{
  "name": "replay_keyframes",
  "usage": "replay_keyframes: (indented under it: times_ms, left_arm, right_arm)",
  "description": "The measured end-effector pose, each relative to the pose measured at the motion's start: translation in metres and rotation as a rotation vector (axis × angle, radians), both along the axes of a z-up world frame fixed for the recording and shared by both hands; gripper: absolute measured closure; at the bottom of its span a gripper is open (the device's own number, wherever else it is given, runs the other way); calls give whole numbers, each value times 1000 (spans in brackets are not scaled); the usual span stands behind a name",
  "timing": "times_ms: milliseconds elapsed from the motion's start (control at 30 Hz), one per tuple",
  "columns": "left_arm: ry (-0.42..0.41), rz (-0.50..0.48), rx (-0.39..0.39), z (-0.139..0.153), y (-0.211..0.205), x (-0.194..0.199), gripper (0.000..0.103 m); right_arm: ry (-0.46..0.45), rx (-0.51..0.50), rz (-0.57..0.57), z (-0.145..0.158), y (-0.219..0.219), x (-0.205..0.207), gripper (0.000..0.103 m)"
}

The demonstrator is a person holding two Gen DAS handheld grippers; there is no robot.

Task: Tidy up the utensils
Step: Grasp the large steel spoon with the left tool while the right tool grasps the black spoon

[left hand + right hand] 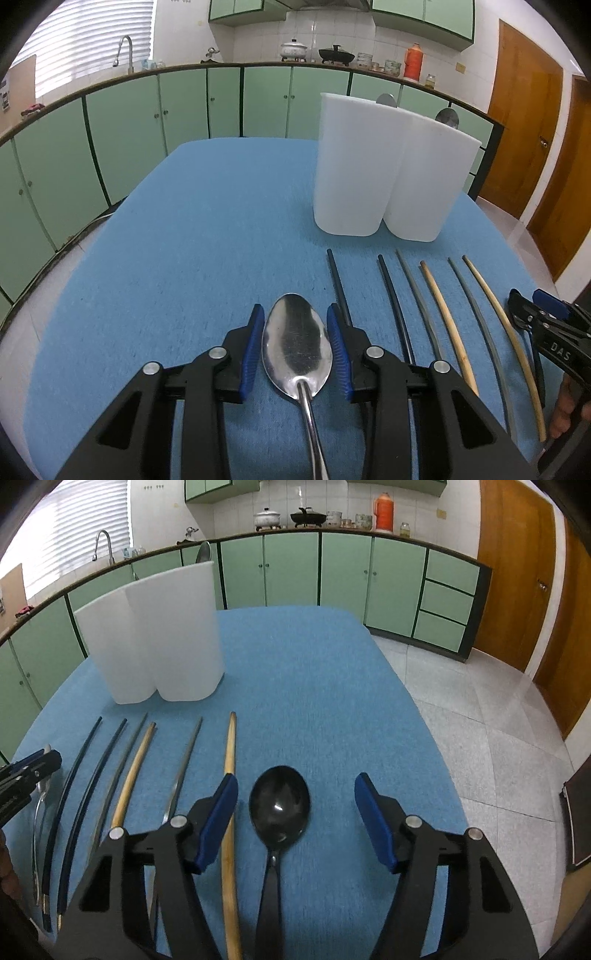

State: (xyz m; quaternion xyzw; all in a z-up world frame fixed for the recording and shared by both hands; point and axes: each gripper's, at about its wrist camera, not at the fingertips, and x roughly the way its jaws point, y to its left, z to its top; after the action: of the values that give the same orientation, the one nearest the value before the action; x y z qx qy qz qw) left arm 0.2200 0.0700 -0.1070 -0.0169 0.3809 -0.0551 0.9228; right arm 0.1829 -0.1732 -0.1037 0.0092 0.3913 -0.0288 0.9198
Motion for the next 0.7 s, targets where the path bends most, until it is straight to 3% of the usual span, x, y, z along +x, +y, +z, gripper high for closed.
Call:
replay_keyframes:
  times_ms: [433,467,600,700]
  left_arm:
    - [-7,-13,14,-4,-4,-1,69]
    - [-8,-13,16,-4,-4,-1,69]
    - [-16,-16,21,-2,-5,-3,69]
    - [-23,-16,20,-1,-5,-5,69]
  right_arm:
    - [83,-7,-21,-7,-2,15,45]
    - [84,-6,-19,-7,-1,15,47]
    - [91,13,-3,-6,-1,15,69]
    - [76,32,5,-2,-2,10,70]
